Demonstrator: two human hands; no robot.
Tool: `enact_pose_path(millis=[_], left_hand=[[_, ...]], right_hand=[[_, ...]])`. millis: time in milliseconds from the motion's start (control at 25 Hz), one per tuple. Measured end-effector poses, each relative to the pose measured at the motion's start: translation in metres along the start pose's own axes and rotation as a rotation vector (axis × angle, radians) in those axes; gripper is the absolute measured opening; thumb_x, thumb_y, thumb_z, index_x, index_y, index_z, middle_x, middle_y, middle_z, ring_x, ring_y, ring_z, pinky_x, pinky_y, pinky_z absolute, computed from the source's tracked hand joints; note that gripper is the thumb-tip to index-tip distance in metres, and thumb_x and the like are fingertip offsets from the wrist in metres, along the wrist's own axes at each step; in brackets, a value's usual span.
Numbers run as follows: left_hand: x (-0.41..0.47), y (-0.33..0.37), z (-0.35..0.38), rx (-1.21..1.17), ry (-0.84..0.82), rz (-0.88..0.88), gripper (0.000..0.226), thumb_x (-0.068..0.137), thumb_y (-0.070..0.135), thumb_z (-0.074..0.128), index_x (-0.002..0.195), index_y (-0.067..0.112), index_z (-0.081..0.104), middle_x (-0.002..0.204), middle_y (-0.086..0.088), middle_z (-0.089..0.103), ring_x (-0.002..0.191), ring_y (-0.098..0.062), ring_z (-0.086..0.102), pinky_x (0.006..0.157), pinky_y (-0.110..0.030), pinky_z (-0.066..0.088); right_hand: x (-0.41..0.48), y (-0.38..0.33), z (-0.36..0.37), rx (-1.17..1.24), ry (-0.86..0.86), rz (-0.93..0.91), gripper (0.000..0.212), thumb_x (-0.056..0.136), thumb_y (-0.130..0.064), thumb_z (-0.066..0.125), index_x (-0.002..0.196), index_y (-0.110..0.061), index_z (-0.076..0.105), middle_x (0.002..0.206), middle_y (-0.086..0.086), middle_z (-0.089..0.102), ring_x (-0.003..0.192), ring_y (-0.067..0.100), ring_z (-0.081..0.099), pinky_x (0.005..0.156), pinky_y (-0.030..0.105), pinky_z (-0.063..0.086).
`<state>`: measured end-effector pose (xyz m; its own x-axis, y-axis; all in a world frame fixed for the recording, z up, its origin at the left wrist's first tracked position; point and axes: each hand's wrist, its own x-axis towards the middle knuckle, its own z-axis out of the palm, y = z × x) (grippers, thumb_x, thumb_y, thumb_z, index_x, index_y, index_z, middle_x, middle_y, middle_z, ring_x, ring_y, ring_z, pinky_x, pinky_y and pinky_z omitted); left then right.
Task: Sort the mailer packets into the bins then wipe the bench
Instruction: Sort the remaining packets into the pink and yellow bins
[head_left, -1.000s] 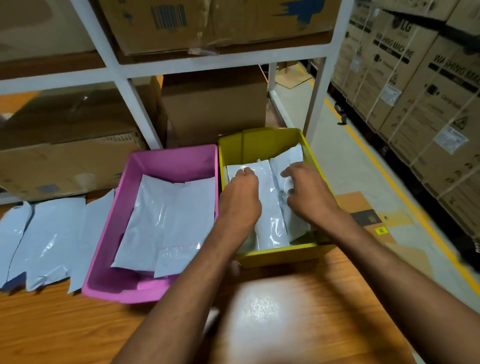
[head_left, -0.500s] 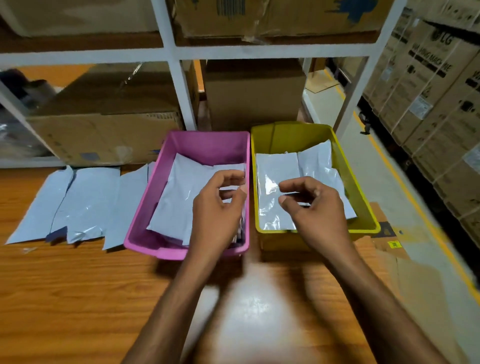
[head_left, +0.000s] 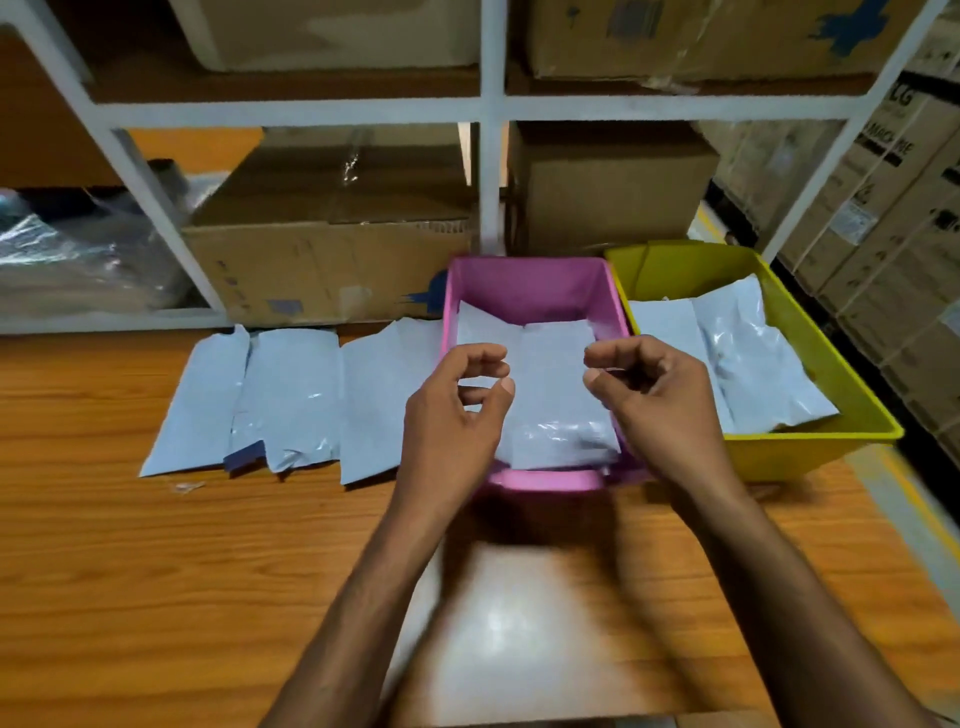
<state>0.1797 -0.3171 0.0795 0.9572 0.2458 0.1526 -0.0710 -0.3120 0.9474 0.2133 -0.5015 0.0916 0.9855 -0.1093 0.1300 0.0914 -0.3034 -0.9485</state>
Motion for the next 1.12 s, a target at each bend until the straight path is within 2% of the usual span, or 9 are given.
enact_pose_path(millis=[80, 240, 320, 480, 560, 640, 800, 880, 1120], left_hand=[[0.002, -0.015, -0.033, -0.001, 0.009, -0.018, 0.022, 0.097, 0.023, 0.068, 0.117, 0.032, 0.067, 0.107, 0.023, 0.069, 0.096, 0.008, 0.064, 0.077, -0.005, 0.051], [0.007, -0.046, -0.092, -0.025, 0.1, -0.056, 0.018, 0.096, 0.021, 0.068, 0.111, 0.032, 0.069, 0.102, 0.017, 0.072, 0.09, -0.005, 0.071, 0.076, -0.013, 0.053], [0.006, -0.06, -0.118, -0.01, 0.142, -0.095, 0.015, 0.097, 0.025, 0.068, 0.11, 0.033, 0.069, 0.101, 0.016, 0.072, 0.088, -0.005, 0.071, 0.074, -0.016, 0.055], [0.012, -0.1, -0.163, 0.028, 0.237, -0.2, 0.012, 0.096, 0.024, 0.068, 0.107, 0.03, 0.07, 0.097, 0.013, 0.072, 0.089, -0.008, 0.072, 0.07, -0.021, 0.055], [0.022, -0.122, -0.179, 0.1, 0.286, -0.258, 0.015, 0.094, 0.026, 0.07, 0.109, 0.028, 0.069, 0.102, 0.013, 0.072, 0.097, -0.01, 0.07, 0.075, -0.026, 0.054], [0.038, -0.142, -0.19, 0.229, 0.273, -0.315, 0.031, 0.093, 0.034, 0.071, 0.122, 0.024, 0.065, 0.119, 0.007, 0.07, 0.112, -0.015, 0.066, 0.086, -0.032, 0.053], [0.078, -0.173, -0.202, 0.439, 0.209, -0.427, 0.066, 0.09, 0.046, 0.071, 0.145, 0.016, 0.048, 0.147, -0.007, 0.051, 0.135, -0.029, 0.049, 0.106, -0.051, 0.046], [0.093, -0.184, -0.204, 0.491, 0.158, -0.474, 0.074, 0.089, 0.047, 0.072, 0.149, 0.014, 0.043, 0.15, -0.01, 0.047, 0.138, -0.032, 0.043, 0.107, -0.051, 0.044], [0.113, -0.198, -0.203, 0.693, 0.106, -0.436, 0.095, 0.08, 0.054, 0.079, 0.153, 0.014, 0.035, 0.154, -0.012, 0.037, 0.141, -0.033, 0.035, 0.109, -0.048, 0.038]], right_hand=[[-0.015, -0.011, 0.032, 0.01, -0.012, -0.004, 0.017, 0.088, -0.006, 0.074, 0.097, -0.02, 0.075, 0.091, -0.006, 0.076, 0.078, 0.008, 0.07, 0.077, 0.028, 0.057], [-0.04, -0.034, 0.1, -0.022, -0.112, -0.003, 0.018, 0.088, -0.005, 0.073, 0.095, -0.021, 0.074, 0.091, -0.01, 0.076, 0.076, 0.004, 0.068, 0.07, 0.018, 0.053], [-0.051, -0.043, 0.131, -0.024, -0.152, 0.0, 0.017, 0.089, -0.006, 0.072, 0.096, -0.021, 0.074, 0.09, -0.012, 0.075, 0.074, -0.001, 0.066, 0.068, 0.012, 0.05], [-0.061, -0.049, 0.192, -0.07, -0.24, -0.013, 0.017, 0.091, -0.011, 0.071, 0.102, -0.023, 0.073, 0.097, -0.016, 0.073, 0.086, -0.002, 0.067, 0.076, 0.012, 0.053], [-0.056, -0.038, 0.223, -0.141, -0.311, 0.016, 0.023, 0.09, -0.013, 0.07, 0.112, -0.021, 0.071, 0.108, -0.013, 0.071, 0.095, 0.0, 0.067, 0.085, 0.019, 0.055], [-0.044, -0.017, 0.252, -0.288, -0.363, 0.04, 0.039, 0.089, -0.015, 0.071, 0.128, -0.019, 0.065, 0.124, -0.004, 0.066, 0.112, 0.01, 0.063, 0.097, 0.029, 0.052], [-0.016, 0.012, 0.287, -0.533, -0.315, 0.056, 0.064, 0.088, -0.012, 0.065, 0.148, -0.015, 0.044, 0.149, 0.007, 0.044, 0.14, 0.025, 0.038, 0.112, 0.035, 0.037], [-0.005, 0.019, 0.297, -0.655, -0.265, 0.074, 0.071, 0.088, -0.016, 0.067, 0.152, -0.014, 0.036, 0.154, 0.007, 0.038, 0.142, 0.028, 0.031, 0.113, 0.037, 0.035], [0.006, 0.032, 0.312, -0.824, -0.175, 0.136, 0.081, 0.081, -0.025, 0.072, 0.151, -0.017, 0.032, 0.155, 0.007, 0.037, 0.139, 0.031, 0.033, 0.111, 0.041, 0.034]])
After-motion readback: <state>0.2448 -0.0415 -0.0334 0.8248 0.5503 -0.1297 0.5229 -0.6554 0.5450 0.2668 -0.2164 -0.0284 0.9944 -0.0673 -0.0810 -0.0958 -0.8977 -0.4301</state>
